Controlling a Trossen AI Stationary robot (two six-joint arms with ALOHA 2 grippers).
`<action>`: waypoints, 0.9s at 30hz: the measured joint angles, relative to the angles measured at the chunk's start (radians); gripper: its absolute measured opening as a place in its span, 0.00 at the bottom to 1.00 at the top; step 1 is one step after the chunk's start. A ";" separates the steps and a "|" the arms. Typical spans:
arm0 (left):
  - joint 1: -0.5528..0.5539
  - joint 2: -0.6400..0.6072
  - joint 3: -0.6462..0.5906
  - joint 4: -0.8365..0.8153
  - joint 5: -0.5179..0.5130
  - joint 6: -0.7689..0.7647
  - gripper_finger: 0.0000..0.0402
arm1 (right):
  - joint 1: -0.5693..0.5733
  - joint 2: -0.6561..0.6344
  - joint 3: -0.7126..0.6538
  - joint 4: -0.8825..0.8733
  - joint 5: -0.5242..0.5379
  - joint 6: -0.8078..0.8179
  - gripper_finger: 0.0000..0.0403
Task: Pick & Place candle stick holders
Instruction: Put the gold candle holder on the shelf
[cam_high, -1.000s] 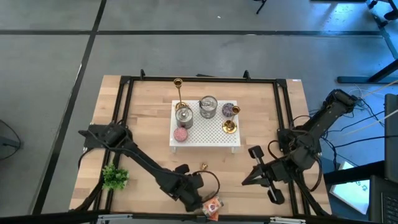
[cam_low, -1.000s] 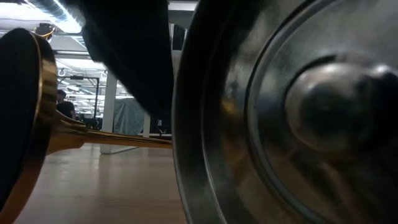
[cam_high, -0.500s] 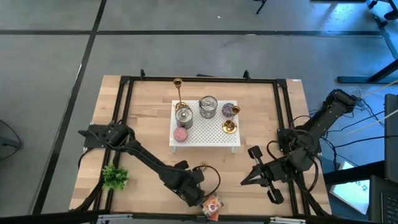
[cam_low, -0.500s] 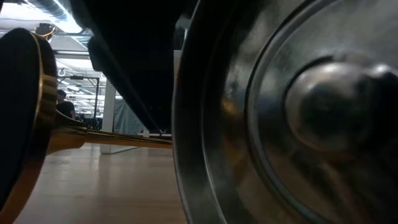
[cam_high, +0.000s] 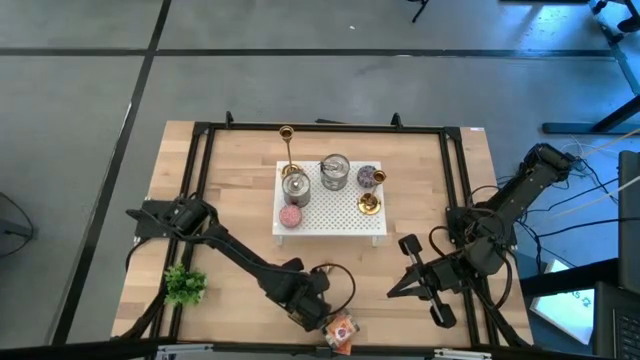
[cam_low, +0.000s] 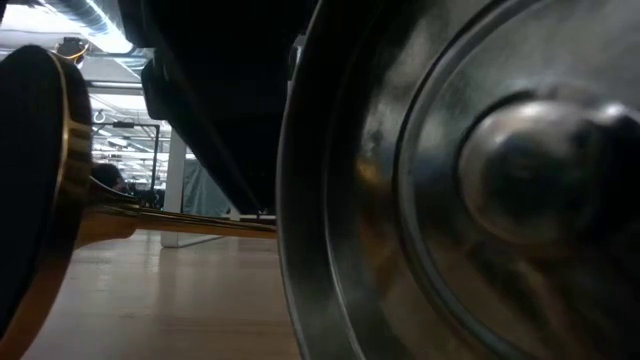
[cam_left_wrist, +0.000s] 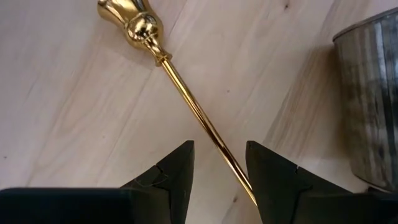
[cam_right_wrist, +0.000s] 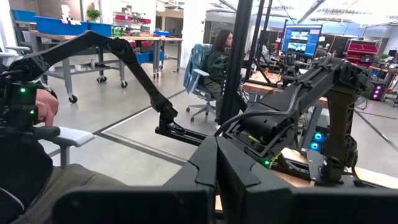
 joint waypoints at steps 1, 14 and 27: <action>0.000 0.000 0.000 0.000 0.003 -0.002 0.35 | 0.000 0.000 0.000 0.000 0.000 0.000 0.01; 0.002 0.022 0.000 0.005 0.026 -0.026 0.35 | 0.000 0.000 0.000 0.000 -0.002 0.000 0.01; 0.005 0.076 0.003 0.002 0.140 0.008 0.33 | 0.000 0.000 0.001 0.000 -0.003 0.000 0.01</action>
